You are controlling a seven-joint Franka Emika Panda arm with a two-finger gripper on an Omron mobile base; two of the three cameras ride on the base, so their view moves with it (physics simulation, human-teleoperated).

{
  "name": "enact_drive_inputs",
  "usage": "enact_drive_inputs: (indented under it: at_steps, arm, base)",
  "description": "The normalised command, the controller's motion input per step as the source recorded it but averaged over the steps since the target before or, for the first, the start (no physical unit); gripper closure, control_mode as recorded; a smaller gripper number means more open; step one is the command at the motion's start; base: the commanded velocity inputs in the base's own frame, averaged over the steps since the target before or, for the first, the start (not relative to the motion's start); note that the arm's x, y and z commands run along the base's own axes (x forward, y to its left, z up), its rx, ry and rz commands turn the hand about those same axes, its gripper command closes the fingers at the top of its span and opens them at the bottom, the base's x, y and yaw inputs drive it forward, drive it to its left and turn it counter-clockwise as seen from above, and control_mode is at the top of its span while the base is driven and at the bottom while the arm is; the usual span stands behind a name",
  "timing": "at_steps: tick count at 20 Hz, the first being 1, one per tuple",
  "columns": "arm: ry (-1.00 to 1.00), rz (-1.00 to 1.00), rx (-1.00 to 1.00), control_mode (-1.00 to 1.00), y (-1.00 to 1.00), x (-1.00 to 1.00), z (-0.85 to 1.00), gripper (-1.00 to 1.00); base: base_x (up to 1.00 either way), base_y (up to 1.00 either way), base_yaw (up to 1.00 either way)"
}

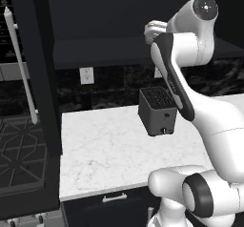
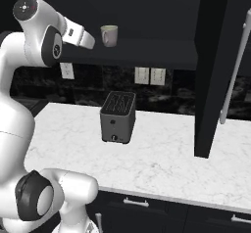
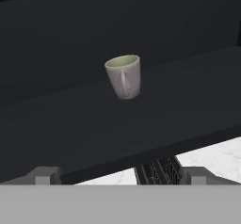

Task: Gather all objects into one cabinet and sort the glasses and bowls to opposite sides.

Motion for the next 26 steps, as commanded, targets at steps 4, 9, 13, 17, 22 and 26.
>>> enact_drive_inputs:
  at_steps: [4, 9, 13, 17, 22, 26]
  arm:
    - [0.0, 0.0, 0.0, -1.0, 0.0, 0.0, 0.0, -1.0]
    - [0.0, 0.0, 0.0, -1.0, -0.13, 0.05, -0.07, -1.0]
    - [-0.03, 0.0, 0.0, -1.0, -0.08, 0.11, -0.25, -1.0]
    - [-0.01, 0.0, 0.0, -1.0, -0.12, 0.05, -0.2, -1.0]
    - [0.0, 0.0, 0.0, -1.0, -0.01, 0.0, -0.01, -1.0]
    - [0.0, 0.0, 0.0, -1.0, 0.0, 0.0, 0.0, -1.0]
  base:
    - [0.0, 0.0, 0.0]
    - [0.0, 0.0, 0.0]
    - [0.0, 0.0, 0.0]
    - [0.0, 0.0, 0.0]
    - [0.0, 0.0, 0.0]
    - [0.0, 0.0, 0.0]
